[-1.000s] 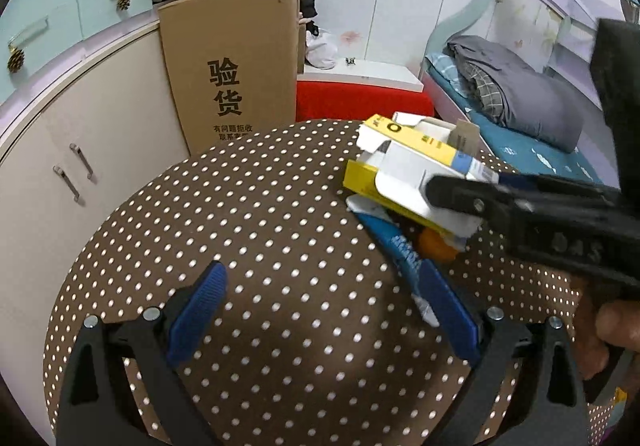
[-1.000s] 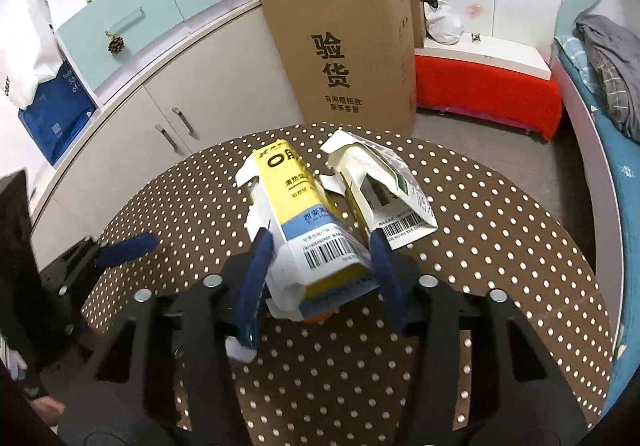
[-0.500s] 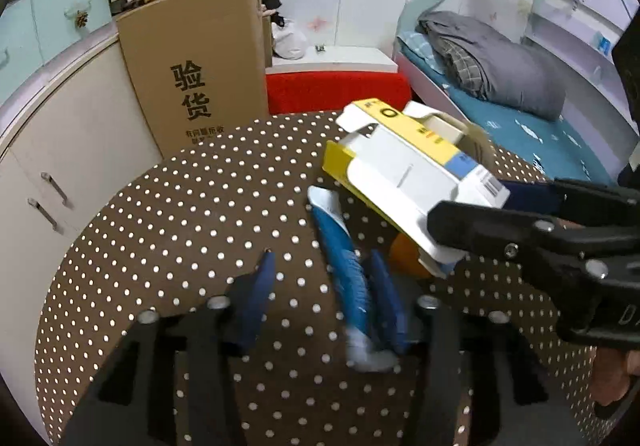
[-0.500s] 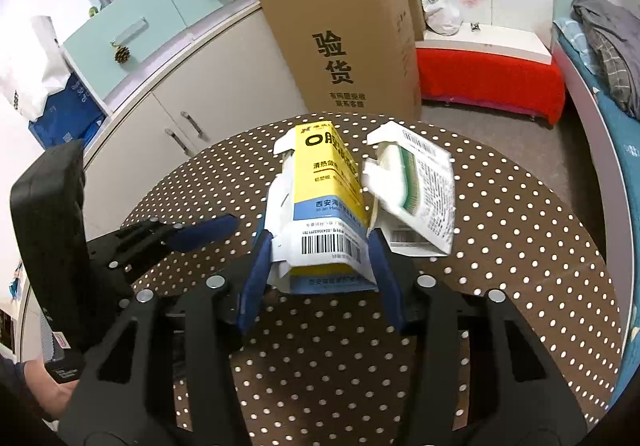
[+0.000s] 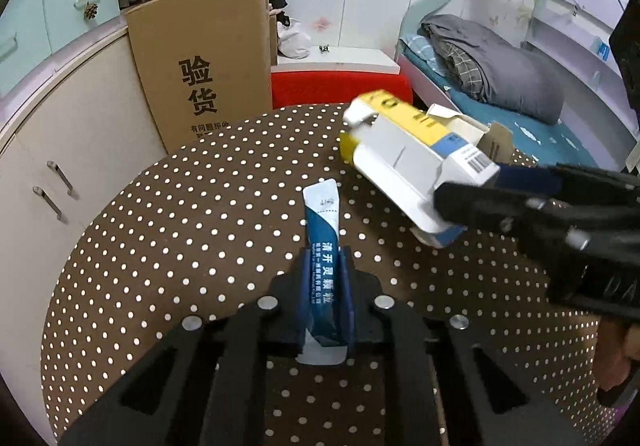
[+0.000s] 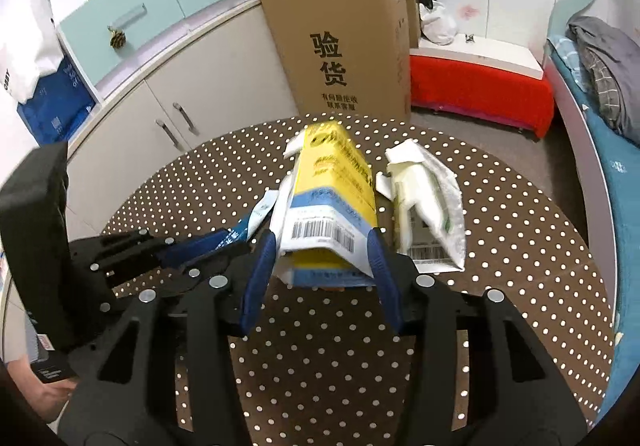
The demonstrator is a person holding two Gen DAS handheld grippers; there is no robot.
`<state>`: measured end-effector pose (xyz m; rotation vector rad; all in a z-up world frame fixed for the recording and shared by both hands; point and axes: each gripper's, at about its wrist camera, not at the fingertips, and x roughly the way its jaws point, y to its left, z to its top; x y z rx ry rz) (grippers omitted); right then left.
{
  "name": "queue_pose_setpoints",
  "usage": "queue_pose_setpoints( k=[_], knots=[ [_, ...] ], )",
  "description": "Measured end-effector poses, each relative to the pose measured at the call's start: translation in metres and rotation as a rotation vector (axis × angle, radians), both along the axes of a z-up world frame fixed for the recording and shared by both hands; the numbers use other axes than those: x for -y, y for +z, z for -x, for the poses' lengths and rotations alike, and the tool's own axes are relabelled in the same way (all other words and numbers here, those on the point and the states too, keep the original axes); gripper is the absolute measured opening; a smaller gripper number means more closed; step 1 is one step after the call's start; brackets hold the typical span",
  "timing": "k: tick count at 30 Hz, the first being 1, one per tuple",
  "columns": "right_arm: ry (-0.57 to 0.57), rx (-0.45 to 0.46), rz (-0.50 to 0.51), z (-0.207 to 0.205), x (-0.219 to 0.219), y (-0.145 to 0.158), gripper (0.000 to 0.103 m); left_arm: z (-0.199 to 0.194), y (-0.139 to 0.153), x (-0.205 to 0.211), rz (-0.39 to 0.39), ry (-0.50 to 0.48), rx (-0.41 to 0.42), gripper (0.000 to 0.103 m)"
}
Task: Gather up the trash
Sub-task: 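Grasp the yellow-white box with the right tool while the left tool grasps the blue tube, then carry both items over the wastebasket and open both tools to drop them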
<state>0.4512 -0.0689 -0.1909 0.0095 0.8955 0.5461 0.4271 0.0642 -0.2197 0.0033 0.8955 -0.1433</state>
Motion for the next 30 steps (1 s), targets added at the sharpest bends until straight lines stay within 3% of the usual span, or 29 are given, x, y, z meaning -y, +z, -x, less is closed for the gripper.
queue_pose_setpoints(
  k=[5,9,12,14,22,30],
  knots=[
    [-0.006,0.006,0.009,0.003,-0.004,0.003,0.048,0.001,0.002,-0.008,0.037,0.008,-0.014,0.013],
    [-0.007,0.018,0.011,-0.002,-0.011,0.006,0.057,0.01,0.002,-0.014,0.035,0.027,-0.013,0.013],
    [-0.008,0.011,0.064,-0.014,-0.023,-0.001,0.057,0.012,0.002,-0.017,0.051,0.034,-0.019,0.013],
    [-0.006,0.0,0.074,-0.019,-0.028,-0.005,0.045,0.012,0.003,-0.018,0.06,0.036,-0.021,0.011],
    [-0.009,-0.007,-0.113,0.003,-0.006,0.007,0.042,0.029,0.021,-0.029,0.101,0.057,0.02,0.01],
    [-0.04,0.056,-0.272,0.054,0.051,0.052,0.042,0.065,0.066,-0.016,0.149,0.04,0.109,0.01]
  ],
)
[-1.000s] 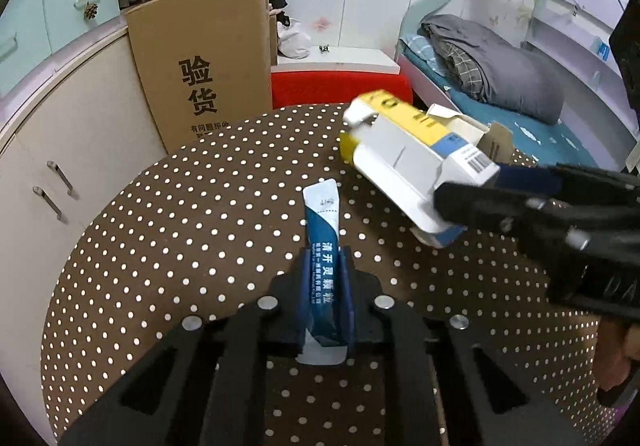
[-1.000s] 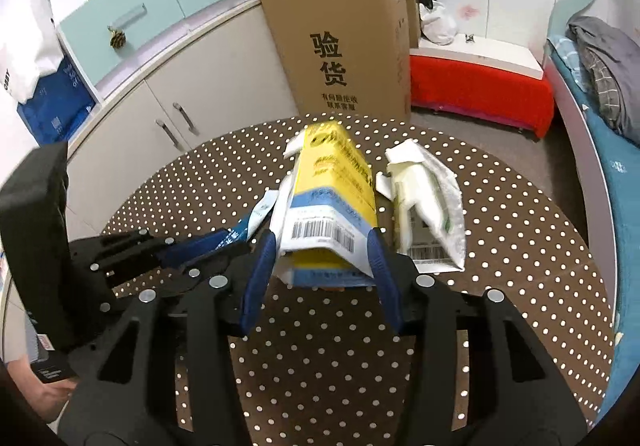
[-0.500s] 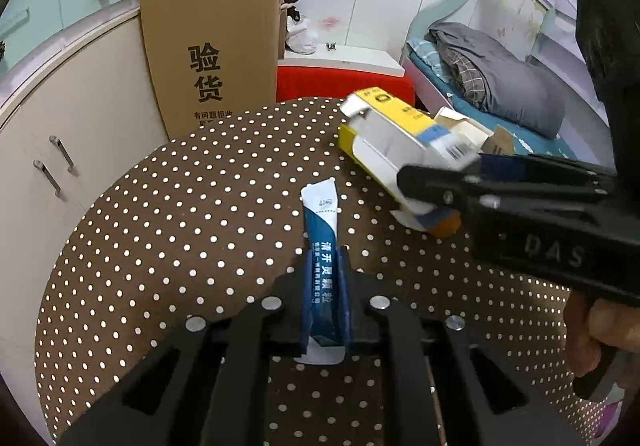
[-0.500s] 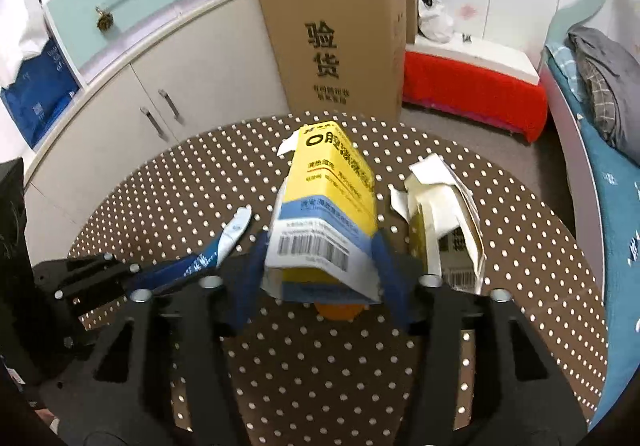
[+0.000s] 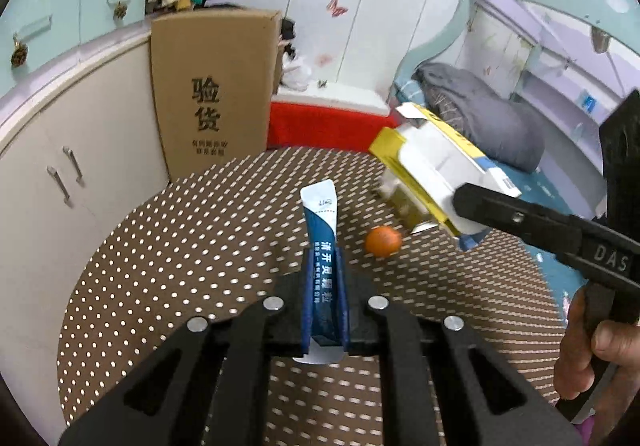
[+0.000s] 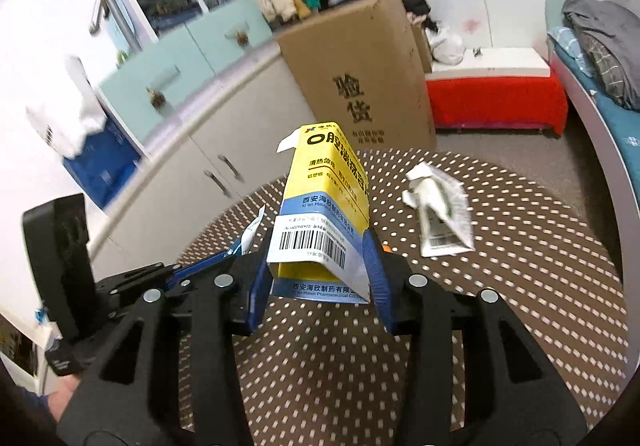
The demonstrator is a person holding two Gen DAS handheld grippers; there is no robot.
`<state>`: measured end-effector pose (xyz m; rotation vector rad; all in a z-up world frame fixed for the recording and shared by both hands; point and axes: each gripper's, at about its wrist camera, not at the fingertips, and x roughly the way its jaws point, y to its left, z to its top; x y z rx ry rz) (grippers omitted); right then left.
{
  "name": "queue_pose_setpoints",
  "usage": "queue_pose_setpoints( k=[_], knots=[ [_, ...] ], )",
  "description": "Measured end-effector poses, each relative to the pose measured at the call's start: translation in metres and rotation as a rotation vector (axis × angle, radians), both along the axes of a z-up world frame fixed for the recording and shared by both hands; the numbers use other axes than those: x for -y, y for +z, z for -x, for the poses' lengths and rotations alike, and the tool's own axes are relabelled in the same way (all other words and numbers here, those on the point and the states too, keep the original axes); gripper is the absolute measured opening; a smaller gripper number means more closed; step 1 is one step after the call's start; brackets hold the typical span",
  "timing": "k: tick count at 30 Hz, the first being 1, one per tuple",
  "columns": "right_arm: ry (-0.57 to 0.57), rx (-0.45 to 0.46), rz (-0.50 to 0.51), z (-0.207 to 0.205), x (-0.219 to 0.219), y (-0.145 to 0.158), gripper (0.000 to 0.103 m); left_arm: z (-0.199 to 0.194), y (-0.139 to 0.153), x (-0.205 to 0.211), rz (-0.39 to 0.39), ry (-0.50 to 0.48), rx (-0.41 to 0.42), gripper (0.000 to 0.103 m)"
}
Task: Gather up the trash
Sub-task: 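Carry both items over the wastebasket and open both tools to drop them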
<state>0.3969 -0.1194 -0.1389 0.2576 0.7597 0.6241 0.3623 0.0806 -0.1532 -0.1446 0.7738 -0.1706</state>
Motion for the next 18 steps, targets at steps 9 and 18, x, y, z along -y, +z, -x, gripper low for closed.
queue_pose_setpoints(
  k=[9,18],
  knots=[
    [-0.135,0.07,-0.143,0.068,0.11,0.036,0.043,0.042,0.05,0.08,0.015,-0.14,0.106,0.01],
    [-0.41,0.032,-0.152,0.141,0.246,0.0,0.043,0.07,0.052,0.201,-0.015,-0.366,0.096,0.01]
  ],
)
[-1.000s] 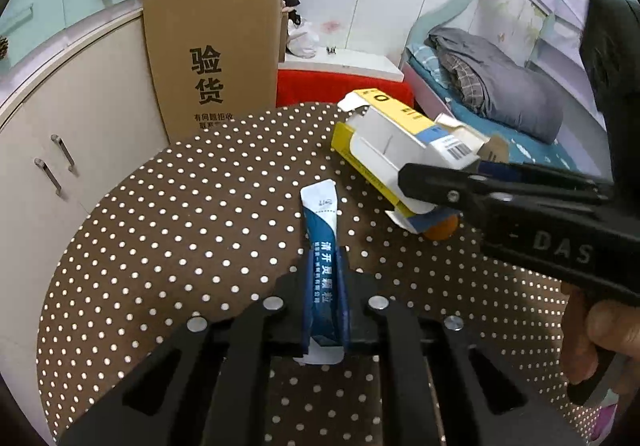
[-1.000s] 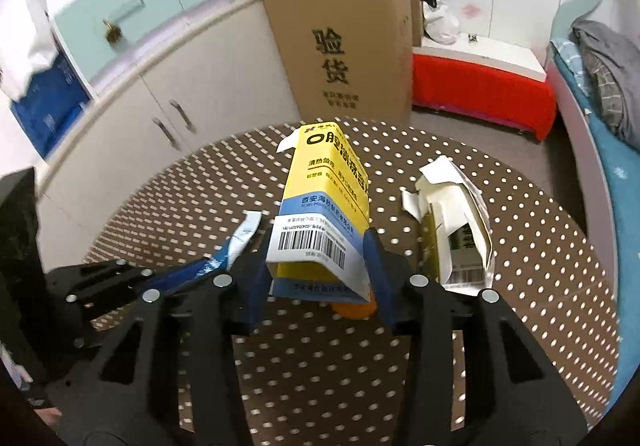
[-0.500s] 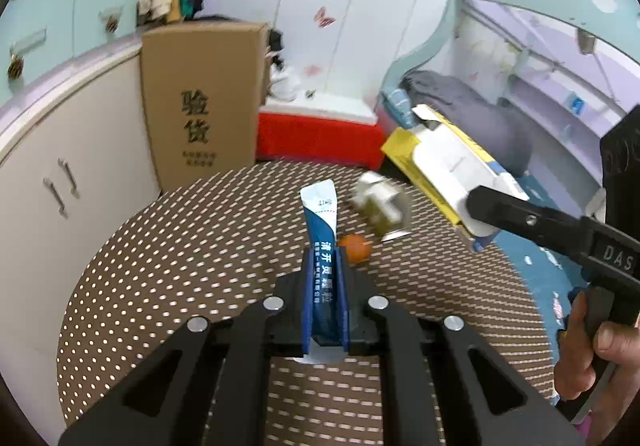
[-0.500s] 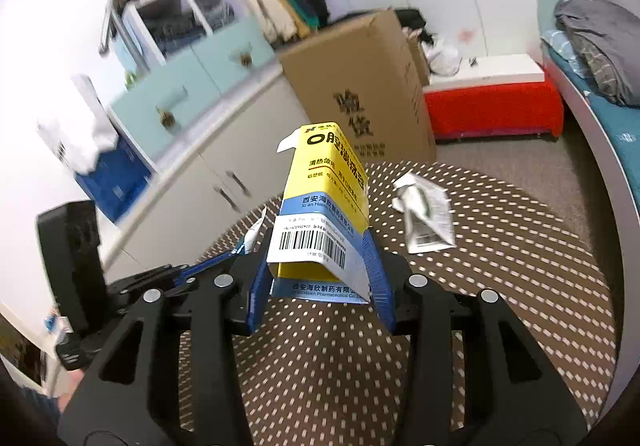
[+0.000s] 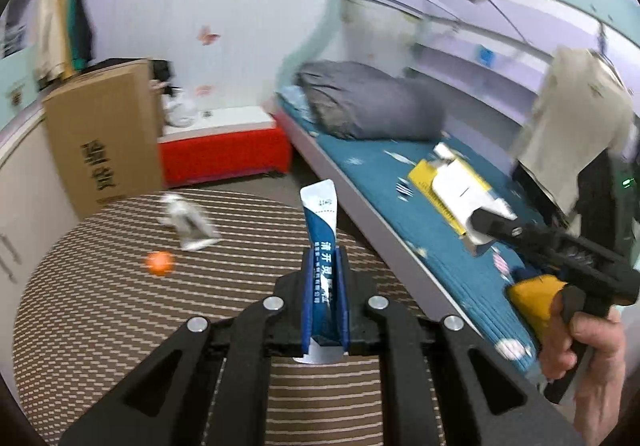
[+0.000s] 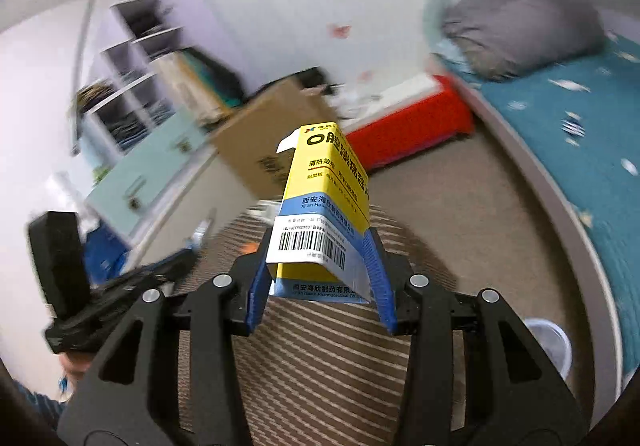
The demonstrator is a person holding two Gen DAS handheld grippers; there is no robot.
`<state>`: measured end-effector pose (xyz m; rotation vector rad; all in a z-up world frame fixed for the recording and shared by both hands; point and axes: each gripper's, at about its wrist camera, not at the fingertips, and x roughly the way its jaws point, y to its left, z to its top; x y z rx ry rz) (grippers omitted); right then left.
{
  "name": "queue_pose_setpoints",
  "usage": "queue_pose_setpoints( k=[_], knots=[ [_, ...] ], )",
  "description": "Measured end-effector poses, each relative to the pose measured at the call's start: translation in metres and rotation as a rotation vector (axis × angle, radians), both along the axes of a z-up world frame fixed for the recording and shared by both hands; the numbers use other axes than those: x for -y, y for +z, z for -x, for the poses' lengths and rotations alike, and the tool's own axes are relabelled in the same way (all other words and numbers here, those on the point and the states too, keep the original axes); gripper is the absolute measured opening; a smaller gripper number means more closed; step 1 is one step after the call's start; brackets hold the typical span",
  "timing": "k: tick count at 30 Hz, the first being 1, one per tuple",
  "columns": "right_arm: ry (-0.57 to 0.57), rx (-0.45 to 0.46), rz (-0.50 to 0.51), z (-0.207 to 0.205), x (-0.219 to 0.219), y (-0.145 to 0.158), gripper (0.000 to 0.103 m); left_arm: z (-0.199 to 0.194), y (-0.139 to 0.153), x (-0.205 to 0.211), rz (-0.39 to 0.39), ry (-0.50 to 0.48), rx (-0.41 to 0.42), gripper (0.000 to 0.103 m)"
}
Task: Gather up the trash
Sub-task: 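Carry both items over the wastebasket and open both tools to drop them, then move both tools back over the table toward the white-green box and orange ball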
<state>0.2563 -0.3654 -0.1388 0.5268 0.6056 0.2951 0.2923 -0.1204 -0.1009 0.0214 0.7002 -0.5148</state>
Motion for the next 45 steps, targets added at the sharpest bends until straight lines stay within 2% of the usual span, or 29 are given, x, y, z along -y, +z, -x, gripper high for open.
queue_pose_setpoints(
  k=[2,6,12,21,24,25,27,28,29,30,31,32,33,35,38,40,45],
  knots=[
    [-0.062,-0.053,0.016,0.013,0.025,-0.021,0.043,0.005,-0.007,0.031,-0.016,-0.052,-0.014,0.01],
    [-0.166,-0.157,-0.016,0.033,0.072,-0.067,0.044,0.013,-0.03,0.089,-0.049,-0.149,-0.069,0.01],
    [-0.279,-0.304,-0.074,0.053,0.124,-0.13,0.044,0.007,-0.083,0.168,-0.115,-0.258,-0.196,0.01],
    [-0.338,-0.405,-0.145,0.056,0.164,-0.19,0.041,-0.002,-0.16,0.247,-0.252,-0.342,-0.347,0.01],
    [-0.351,-0.435,-0.167,0.051,0.177,-0.211,0.041,-0.006,-0.178,0.264,-0.294,-0.348,-0.38,0.01],
    [-0.357,-0.441,-0.175,0.05,0.181,-0.216,0.041,-0.007,-0.182,0.27,-0.334,-0.347,-0.383,0.01],
    [-0.365,-0.446,-0.19,0.047,0.189,-0.224,0.041,-0.01,-0.184,0.28,-0.325,-0.371,-0.39,0.011],
    [-0.379,-0.452,-0.192,0.047,0.192,-0.226,0.044,-0.011,-0.189,0.286,-0.357,-0.371,-0.399,0.012],
    [-0.4,-0.455,-0.195,0.05,0.196,-0.226,0.054,-0.012,-0.198,0.294,-0.383,-0.393,-0.431,0.013],
    [-0.409,-0.452,-0.201,0.052,0.198,-0.226,0.059,-0.012,-0.203,0.297,-0.392,-0.412,-0.457,0.022],
    [-0.415,-0.449,-0.209,0.054,0.199,-0.225,0.068,-0.012,-0.212,0.302,-0.415,-0.429,-0.492,0.048],
    [-0.426,-0.446,-0.209,0.059,0.201,-0.222,0.076,-0.013,-0.221,0.306,-0.441,-0.426,-0.505,0.068],
    [-0.434,-0.445,-0.203,0.061,0.201,-0.22,0.079,-0.014,-0.227,0.309,-0.466,-0.412,-0.504,0.096],
    [-0.442,-0.443,-0.197,0.069,0.203,-0.215,0.082,-0.015,-0.235,0.309,-0.494,-0.378,-0.485,0.096],
    [-0.471,-0.433,-0.188,0.081,0.208,-0.207,0.09,-0.022,-0.239,0.301,-0.493,-0.312,-0.519,0.096],
    [-0.481,-0.426,-0.183,0.085,0.21,-0.203,0.095,-0.023,-0.233,0.297,-0.48,-0.294,-0.503,0.096],
    [-0.482,-0.41,-0.143,0.088,0.201,-0.184,0.097,-0.015,-0.199,0.282,-0.443,-0.282,-0.417,0.096]
  ],
)
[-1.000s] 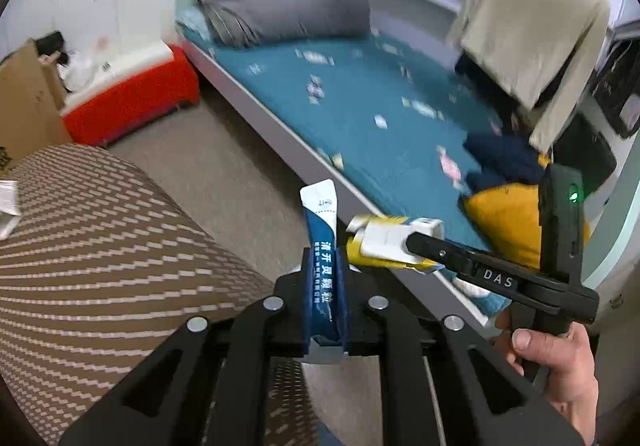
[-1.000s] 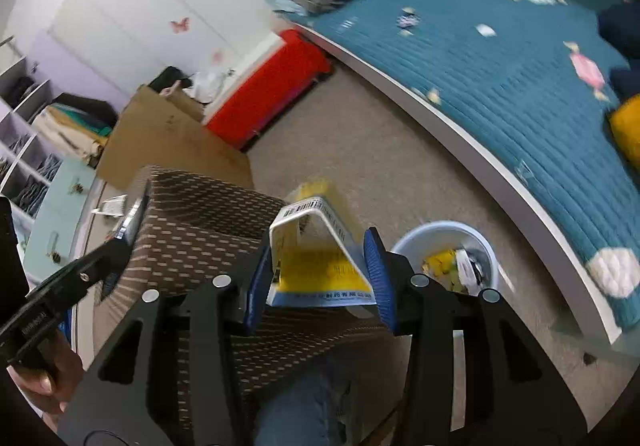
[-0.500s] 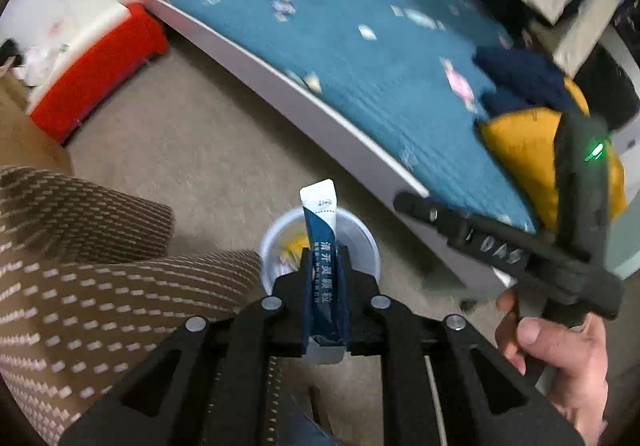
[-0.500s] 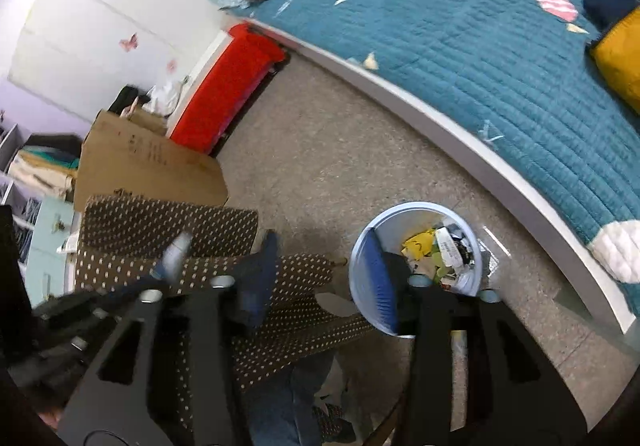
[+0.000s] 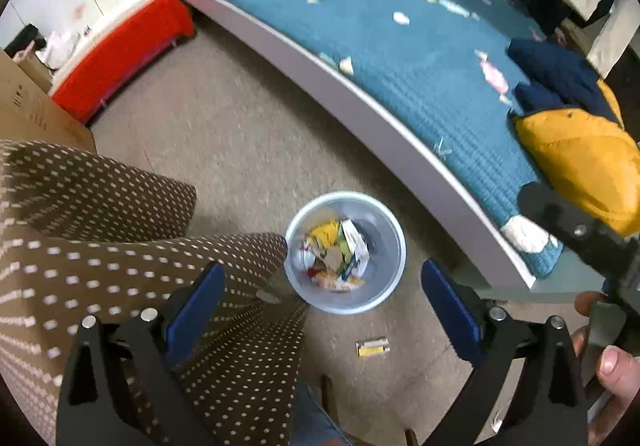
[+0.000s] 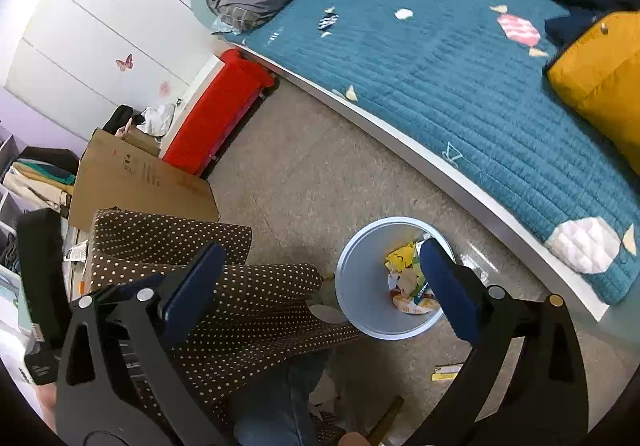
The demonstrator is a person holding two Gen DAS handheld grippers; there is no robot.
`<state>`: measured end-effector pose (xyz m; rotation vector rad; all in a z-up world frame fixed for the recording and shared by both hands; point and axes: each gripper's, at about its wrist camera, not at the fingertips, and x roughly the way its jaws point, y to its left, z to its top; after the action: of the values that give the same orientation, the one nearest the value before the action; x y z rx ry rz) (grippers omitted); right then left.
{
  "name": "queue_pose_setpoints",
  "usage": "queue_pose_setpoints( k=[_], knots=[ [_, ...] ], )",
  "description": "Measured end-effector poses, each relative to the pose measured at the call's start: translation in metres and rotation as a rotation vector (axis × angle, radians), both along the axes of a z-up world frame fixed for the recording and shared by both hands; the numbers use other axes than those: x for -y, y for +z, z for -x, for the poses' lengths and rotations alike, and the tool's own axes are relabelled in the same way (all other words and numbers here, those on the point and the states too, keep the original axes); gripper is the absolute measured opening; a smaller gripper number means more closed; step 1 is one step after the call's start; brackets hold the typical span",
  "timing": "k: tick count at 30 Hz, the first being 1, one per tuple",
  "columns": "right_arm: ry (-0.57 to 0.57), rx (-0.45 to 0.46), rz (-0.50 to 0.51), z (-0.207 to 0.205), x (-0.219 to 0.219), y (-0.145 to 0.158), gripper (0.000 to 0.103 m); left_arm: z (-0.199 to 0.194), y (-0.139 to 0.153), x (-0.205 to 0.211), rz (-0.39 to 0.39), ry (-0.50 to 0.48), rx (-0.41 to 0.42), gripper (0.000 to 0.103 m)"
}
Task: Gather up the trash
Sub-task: 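Move both tools back over the table toward the white-green box and orange ball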
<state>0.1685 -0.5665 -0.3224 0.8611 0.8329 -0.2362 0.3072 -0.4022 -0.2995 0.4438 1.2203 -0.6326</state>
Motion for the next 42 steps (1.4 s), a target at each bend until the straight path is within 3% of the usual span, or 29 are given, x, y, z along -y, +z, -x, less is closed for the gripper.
queue_pose_setpoints(
  k=[11,23,32,42],
  knots=[
    [0.085,0.112,0.09,-0.025,-0.045,0.074,0.097,0.006,0.095,-0.055,0.181,0.083,0.198,0.096],
    [0.219,0.197,0.16,-0.076,-0.121,0.134,0.097,-0.011,0.156,-0.155,0.253,0.218,0.362,0.096],
    [0.358,0.235,0.215,-0.126,-0.199,0.167,0.097,-0.033,0.174,-0.255,0.27,0.376,0.454,0.096],
    [0.55,0.235,0.274,-0.204,-0.308,0.172,0.097,-0.084,0.138,-0.371,0.209,0.591,0.43,0.096]
  ],
)
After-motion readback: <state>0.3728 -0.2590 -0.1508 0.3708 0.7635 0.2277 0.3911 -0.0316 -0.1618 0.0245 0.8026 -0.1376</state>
